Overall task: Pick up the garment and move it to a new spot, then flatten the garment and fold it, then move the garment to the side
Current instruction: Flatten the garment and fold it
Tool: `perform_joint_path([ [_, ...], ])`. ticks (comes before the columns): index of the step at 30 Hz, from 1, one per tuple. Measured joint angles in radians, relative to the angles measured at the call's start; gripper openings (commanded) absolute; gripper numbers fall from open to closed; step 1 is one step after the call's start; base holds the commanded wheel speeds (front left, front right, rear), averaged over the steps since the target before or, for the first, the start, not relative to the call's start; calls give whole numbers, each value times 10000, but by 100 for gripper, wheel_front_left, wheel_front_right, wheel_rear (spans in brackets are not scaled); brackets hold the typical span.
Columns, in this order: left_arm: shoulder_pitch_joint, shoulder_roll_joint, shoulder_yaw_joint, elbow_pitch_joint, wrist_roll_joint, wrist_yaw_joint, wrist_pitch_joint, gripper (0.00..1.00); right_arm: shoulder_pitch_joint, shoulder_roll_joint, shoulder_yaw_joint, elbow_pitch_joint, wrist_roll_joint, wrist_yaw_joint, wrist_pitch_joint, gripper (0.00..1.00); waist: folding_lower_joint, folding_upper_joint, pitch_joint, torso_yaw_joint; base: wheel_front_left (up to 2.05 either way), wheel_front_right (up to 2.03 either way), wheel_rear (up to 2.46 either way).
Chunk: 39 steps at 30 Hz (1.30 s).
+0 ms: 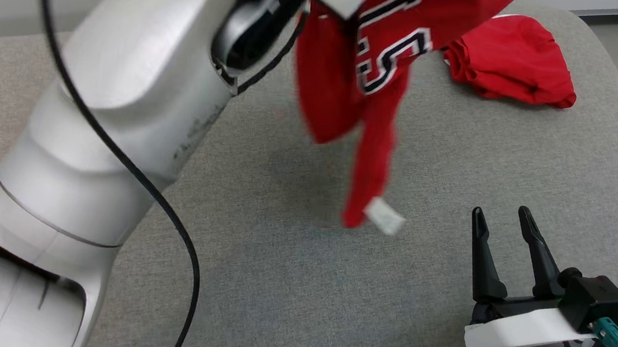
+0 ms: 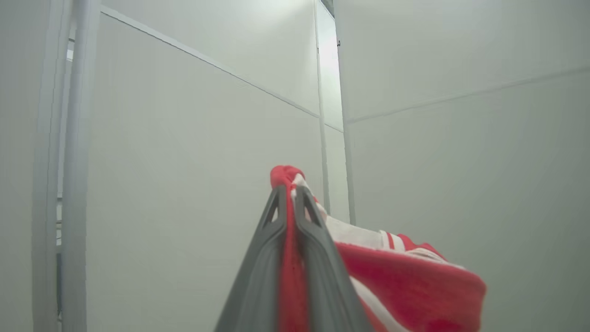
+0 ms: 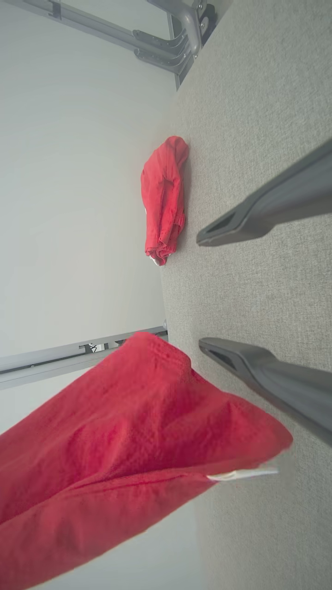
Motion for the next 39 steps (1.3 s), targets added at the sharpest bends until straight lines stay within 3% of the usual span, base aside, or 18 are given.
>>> perform_joint_path([
  [6,785,-29,757,-211,-2171,-13,-25,0,34,2,-125,-42,10,2,0,100,0,-1,2,18,0,0,0],
  [12,3631,362,1058,-472,-2849,-40,-293,0,212,-2,-226,-100,8,0,0,100,0,0,33,378,0,0,0],
  [15,4866,629,1396,-299,-2755,-40,-362,0,182,2,-244,-105,-4,2,0,100,0,-1,78,588,0,0,0],
  [22,7053,571,3923,-366,-1365,-42,-380,0,44,8,-174,-111,-81,2,0,100,0,0,135,908,0,0,0],
  [23,7326,546,4167,-372,-1174,-42,-380,4,42,8,-171,-111,-82,0,0,100,0,0,126,918,0,0,0],
  [25,7757,426,4688,-364,-924,-42,-380,39,43,4,-188,-115,-94,2,0,100,0,0,114,933,0,0,0],
  [27,8131,328,5147,-286,-650,-42,-380,96,44,6,-184,-117,-107,2,0,100,0,0,108,937,0,0,0],
  [28,8295,297,5440,-169,-545,-42,-380,100,47,4,-188,-115,-111,0,0,100,1,0,103,939,0,0,0],
  [31,8780,242,6270,59,54,13,-391,100,59,6,-182,-125,-111,0,0,100,0,0,81,943,0,0,0],
  [35,9188,151,7306,71,943,504,-391,100,104,6,-159,-136,-109,0,0,100,0,0,76,953,0,0,0],
  [39,9512,50,7894,-347,1772,610,-391,100,111,4,-190,-167,-109,0,0,100,0,0,104,1009,0,0,0],
])
